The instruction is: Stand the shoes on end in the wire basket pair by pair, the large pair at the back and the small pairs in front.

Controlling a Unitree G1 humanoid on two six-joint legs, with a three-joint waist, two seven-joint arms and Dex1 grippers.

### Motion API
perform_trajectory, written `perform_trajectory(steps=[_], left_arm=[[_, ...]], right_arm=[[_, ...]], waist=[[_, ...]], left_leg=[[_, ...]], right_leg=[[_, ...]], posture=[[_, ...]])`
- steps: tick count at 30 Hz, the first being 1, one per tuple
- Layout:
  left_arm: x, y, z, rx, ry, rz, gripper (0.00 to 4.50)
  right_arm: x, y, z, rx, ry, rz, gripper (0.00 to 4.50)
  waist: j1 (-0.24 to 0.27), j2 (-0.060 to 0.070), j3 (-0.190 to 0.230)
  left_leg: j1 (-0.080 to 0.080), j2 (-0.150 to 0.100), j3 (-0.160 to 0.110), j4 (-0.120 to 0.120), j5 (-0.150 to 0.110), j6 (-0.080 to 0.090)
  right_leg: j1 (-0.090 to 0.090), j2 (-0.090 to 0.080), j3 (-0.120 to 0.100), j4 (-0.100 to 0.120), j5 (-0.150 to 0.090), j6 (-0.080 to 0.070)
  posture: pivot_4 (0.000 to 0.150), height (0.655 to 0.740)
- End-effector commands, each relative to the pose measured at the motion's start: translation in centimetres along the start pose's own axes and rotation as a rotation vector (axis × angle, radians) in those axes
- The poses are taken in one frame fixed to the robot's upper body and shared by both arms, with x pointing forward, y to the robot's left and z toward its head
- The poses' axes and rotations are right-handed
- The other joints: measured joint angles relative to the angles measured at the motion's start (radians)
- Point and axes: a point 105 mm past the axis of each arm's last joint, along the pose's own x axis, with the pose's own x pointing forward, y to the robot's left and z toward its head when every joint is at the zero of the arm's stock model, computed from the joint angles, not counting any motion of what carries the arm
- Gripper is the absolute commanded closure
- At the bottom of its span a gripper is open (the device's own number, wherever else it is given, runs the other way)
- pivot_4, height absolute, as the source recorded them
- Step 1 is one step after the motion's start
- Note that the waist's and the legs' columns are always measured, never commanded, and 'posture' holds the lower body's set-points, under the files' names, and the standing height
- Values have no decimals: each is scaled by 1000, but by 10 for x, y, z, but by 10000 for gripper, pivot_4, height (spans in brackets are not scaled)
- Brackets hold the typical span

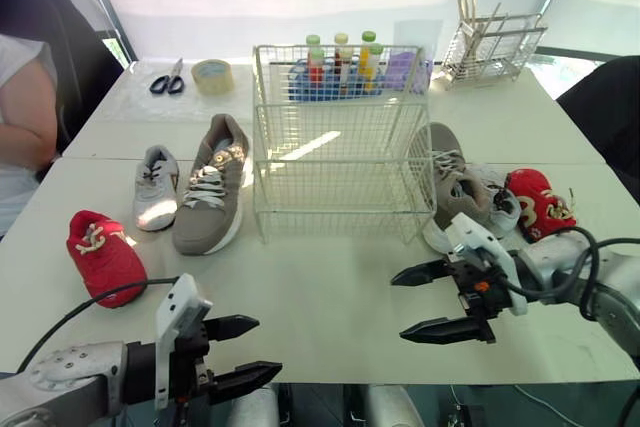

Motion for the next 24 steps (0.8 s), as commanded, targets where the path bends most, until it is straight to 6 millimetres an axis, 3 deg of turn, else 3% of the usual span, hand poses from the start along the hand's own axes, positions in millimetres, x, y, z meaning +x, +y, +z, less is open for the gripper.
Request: perform_trajectory(steps=[1,24], left_arm=[[-1,1,3,17,-7,10,818],[5,8,15,21,-44,29,818]], right_arm=[[3,3,8,-34,-13,18,0],[7,-6,10,-74,31,-4,0]], waist=[[0,0,0],[1,0,0]], left_leg=[[0,0,0,0,0,0],[0,0,0,1,0,0]], right_leg=[[0,0,0,0,0,0],[4,0,0,1,0,0]], posture=[[1500,7352],[1500,7352]])
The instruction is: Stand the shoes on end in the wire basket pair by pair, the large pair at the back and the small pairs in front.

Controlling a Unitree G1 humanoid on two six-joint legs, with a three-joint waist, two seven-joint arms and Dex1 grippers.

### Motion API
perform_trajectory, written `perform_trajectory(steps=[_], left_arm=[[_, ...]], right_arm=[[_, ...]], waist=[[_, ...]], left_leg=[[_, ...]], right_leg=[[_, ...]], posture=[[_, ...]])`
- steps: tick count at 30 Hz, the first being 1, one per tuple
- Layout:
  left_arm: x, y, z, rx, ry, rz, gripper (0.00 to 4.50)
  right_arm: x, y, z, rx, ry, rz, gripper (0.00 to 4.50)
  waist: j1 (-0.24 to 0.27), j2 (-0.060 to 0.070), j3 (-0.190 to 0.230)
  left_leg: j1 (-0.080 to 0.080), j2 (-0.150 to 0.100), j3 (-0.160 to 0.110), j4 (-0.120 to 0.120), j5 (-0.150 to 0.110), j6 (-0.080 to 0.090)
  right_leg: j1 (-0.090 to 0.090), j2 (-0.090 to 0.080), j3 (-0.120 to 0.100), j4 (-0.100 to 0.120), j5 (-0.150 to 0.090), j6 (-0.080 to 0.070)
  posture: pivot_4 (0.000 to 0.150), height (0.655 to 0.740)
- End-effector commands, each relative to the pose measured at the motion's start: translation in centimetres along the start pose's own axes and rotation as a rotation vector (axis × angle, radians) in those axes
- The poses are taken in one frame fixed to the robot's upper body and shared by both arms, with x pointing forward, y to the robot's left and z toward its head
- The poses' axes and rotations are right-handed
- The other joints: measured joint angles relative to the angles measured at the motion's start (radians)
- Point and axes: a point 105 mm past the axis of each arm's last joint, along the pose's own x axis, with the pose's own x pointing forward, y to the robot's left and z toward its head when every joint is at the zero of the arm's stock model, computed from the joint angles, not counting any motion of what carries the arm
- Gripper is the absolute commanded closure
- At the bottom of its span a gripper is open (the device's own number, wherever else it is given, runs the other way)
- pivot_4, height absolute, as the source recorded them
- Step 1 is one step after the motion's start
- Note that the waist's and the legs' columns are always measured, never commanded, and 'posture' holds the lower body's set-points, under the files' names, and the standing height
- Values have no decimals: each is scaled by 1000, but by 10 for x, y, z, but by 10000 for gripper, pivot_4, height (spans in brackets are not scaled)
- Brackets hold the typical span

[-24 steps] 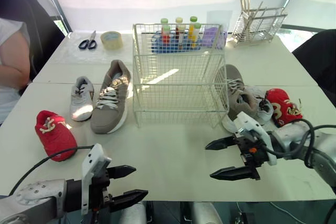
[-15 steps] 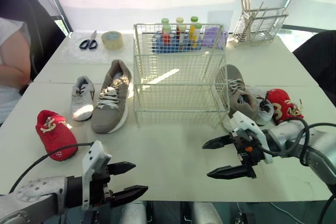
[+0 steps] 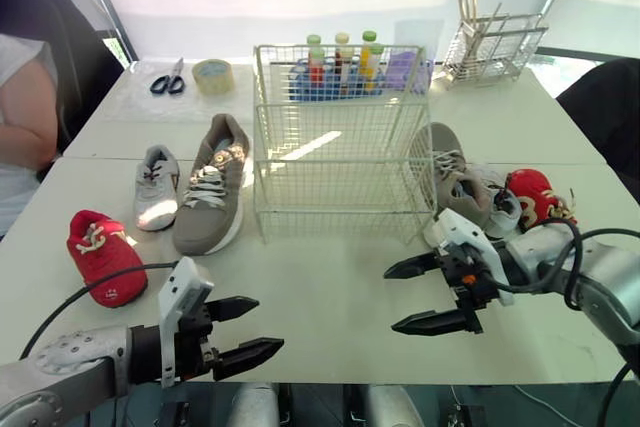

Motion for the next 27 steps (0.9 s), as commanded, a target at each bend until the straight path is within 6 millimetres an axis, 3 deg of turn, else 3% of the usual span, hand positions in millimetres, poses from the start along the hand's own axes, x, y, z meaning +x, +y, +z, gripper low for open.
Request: perform_trajectory(steps=[1,8,10,12,14,18,22,27], left_arm=[[2,-1,2,7,-11,-9,818],[0,8,2,48,2,28,818],[-14,16,21,84,-25,31,818],[-29,23,54,159,-62,31,818],[-35,23,74,206,-74,20,818],[-42,1,110,272,-101,-84,818],[-42,-14,118,291,-103,-122,818],[-41,-19,119,281,-127,-118,818]], right_arm=[[-1,2,7,-35,-7,5,0],[-9,4,15,-93,19,2,0],[-28,-3,63,-174,-80,-28,0],[-45,-10,106,-300,-151,-83,0],[-49,-19,121,-364,-143,-132,0],[-41,-40,108,-457,40,-169,0],[-42,-49,88,-426,138,-142,0],[-40,-61,80,-406,160,-175,0]], waist=[[0,0,0],[0,0,0],[-8,1,1],[-7,2,2],[-1,2,2],[1,-1,1],[-5,2,2],[-4,2,3]], left_leg=[[0,0,0,0,0,0],[0,0,0,0,0,0],[0,0,0,1,0,0],[0,1,1,3,0,0],[0,2,-2,5,0,0],[-1,1,-2,2,0,0],[-4,-3,4,4,2,3],[-3,-2,4,6,2,2]], right_leg=[[0,0,0,0,0,0],[0,0,0,0,0,0],[0,0,0,1,0,0],[-1,0,-1,3,1,-2],[-6,0,-5,4,2,-3],[-4,-1,-8,0,1,-3],[-2,-7,-7,1,0,0],[-1,-6,-8,3,0,2]], posture=[[1500,7352],[1500,7352],[1500,7352],[1500,7352],[1500,7352],[1500,7352],[1500,7352],[1500,7352]])
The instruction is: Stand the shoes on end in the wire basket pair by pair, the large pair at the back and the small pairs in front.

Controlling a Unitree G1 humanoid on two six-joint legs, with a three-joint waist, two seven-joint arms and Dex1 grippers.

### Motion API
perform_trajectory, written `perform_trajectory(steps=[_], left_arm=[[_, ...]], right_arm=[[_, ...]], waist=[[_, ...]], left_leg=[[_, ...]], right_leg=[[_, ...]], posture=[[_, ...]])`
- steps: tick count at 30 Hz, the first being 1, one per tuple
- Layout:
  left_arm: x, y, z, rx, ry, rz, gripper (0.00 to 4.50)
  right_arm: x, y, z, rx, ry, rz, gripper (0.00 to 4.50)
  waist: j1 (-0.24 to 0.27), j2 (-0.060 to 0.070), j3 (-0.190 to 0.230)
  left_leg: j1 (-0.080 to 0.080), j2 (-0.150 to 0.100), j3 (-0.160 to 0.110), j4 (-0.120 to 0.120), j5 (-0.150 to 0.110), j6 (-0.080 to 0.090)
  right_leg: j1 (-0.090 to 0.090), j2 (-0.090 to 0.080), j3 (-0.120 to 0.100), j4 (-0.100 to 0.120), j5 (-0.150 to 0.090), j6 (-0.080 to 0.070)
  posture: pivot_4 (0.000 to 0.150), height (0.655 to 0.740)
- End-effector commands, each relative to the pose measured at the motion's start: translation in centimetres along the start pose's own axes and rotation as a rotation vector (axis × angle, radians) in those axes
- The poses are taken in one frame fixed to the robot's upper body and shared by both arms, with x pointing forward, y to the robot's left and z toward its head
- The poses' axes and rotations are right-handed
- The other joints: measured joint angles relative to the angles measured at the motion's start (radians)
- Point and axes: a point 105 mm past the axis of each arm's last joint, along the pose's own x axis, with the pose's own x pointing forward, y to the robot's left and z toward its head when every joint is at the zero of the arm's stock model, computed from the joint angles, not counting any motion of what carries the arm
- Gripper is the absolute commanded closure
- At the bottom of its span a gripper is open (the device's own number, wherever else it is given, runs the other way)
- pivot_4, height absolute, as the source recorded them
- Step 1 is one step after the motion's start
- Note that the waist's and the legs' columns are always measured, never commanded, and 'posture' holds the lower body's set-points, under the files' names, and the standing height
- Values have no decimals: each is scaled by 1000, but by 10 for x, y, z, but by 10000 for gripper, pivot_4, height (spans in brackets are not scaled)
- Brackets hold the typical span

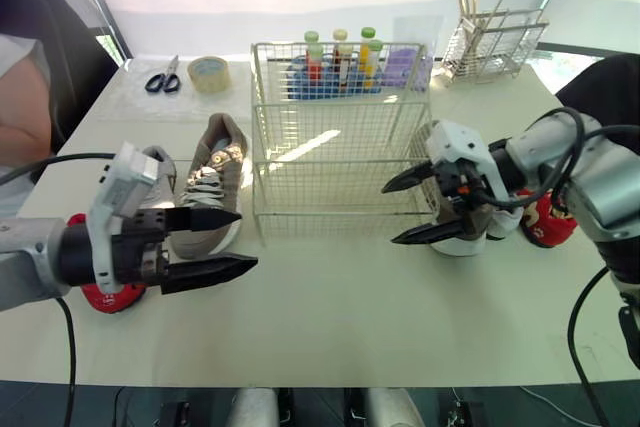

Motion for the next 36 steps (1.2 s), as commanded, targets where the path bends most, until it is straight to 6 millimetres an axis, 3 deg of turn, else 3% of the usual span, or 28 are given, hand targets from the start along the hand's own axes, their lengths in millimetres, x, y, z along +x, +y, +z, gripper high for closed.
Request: perform_trajectory(steps=[1,4,7,14,24,31,36], left_arm=[[2,-7,4,29,-10,2,818],[5,-5,-10,6,22,18,818],[6,3,-24,-28,23,56,0],[6,9,-26,-32,0,83,0],[12,16,-29,-30,-19,91,0],[14,20,-29,-22,-22,97,0],[16,20,-32,-26,-22,97,0]], right_arm=[[4,-7,-3,-31,26,-39,0],[19,-16,-7,-36,54,-71,0],[31,-22,-16,-49,102,-107,8458],[37,-20,-12,-66,100,-120,41416],[47,-8,18,-118,15,-102,41416],[52,-3,21,-132,3,-86,41416],[50,-8,9,-135,51,-110,41416]], waist=[[0,0,0],[-5,0,0],[-2,0,0],[1,-1,-1],[0,-1,-1],[1,-1,-1],[1,-1,-1]], left_leg=[[1,0,0,0,0,-1],[3,1,-1,0,1,-2],[3,1,-1,0,2,-4],[3,1,-1,1,2,-5],[3,2,-1,1,2,-4],[3,2,-1,1,2,-4],[3,2,-1,1,2,-4]], right_leg=[[1,0,0,0,0,0],[1,1,0,1,0,0],[0,1,0,4,0,0],[1,1,0,4,0,-1],[1,1,0,5,0,-1],[1,2,0,4,0,-1],[1,2,-1,5,0,-1]], posture=[[1500,7352],[1500,7352],[1500,7352],[1500,7352],[1500,7352],[1500,7352],[1500,7352]])
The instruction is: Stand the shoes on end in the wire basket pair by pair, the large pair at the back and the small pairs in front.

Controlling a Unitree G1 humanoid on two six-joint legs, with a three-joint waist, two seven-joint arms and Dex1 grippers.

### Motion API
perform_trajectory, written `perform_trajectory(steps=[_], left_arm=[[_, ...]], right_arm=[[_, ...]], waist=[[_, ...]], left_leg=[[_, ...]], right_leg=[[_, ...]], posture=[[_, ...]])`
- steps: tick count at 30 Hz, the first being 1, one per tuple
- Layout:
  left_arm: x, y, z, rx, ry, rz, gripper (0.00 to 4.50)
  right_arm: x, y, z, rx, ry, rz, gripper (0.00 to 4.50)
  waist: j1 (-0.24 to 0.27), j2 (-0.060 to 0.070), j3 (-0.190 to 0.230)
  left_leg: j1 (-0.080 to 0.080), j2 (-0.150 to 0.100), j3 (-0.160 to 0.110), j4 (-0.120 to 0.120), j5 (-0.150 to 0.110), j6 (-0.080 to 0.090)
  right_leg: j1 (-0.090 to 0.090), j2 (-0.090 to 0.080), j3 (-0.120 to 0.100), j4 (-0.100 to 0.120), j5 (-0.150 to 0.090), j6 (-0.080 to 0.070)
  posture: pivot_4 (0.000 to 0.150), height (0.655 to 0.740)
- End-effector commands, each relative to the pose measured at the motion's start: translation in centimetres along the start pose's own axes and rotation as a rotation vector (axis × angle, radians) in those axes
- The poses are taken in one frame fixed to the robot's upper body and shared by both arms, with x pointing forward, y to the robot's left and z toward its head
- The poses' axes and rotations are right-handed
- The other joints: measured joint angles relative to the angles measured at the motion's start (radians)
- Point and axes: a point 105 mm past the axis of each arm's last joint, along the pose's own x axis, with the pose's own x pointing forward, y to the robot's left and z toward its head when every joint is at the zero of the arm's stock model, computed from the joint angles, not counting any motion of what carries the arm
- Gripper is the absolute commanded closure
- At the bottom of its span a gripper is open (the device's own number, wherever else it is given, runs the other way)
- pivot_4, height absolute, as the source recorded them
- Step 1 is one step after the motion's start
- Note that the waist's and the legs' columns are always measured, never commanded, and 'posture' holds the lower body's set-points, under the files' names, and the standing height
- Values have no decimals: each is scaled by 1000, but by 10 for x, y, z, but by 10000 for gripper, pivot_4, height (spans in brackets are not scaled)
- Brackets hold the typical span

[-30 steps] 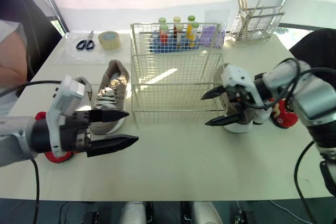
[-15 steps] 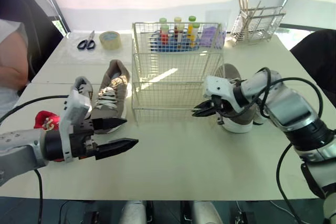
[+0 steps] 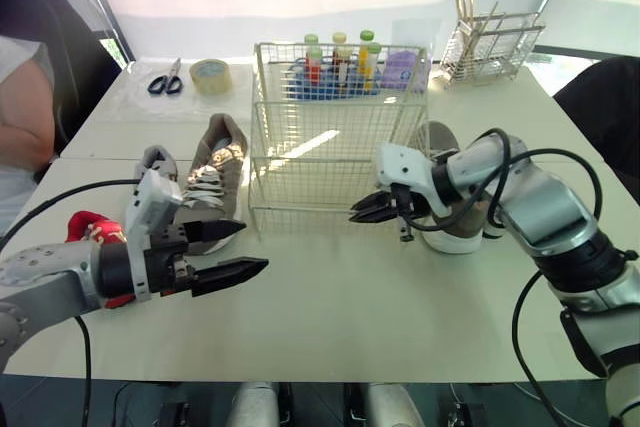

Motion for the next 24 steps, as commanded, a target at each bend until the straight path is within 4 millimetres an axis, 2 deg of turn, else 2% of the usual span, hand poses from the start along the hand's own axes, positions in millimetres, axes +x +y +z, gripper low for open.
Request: perform_trajectory(steps=[1,10,14,18,24], left_arm=[[2,-2,3,24,-19,-9,0],[3,0,0,16,-20,2,0],[3,0,-1,13,-22,4,0],[4,1,0,13,-21,4,0],[6,1,0,14,-21,0,0]], right_arm=[[-5,-2,-4,-46,35,-24,41416],[-7,-6,-13,-77,79,-32,43344],[-9,-5,-6,-115,74,-35,43344],[-8,4,14,-178,18,-6,43344],[-3,16,19,-181,-10,26,43344]], waist=[[1,0,0],[-1,0,0],[0,0,0],[0,0,0],[-3,0,0]], left_leg=[[0,0,0,0,0,0],[0,0,0,0,0,0],[0,0,0,0,0,0],[0,0,0,0,0,0],[0,0,0,0,0,0]], right_leg=[[0,0,0,0,0,0],[0,0,0,0,0,0],[0,1,0,0,0,0],[0,1,0,0,0,0],[0,1,0,0,0,0]], posture=[[1500,7352],[1500,7352],[1500,7352],[1500,7352],[1500,7352]])
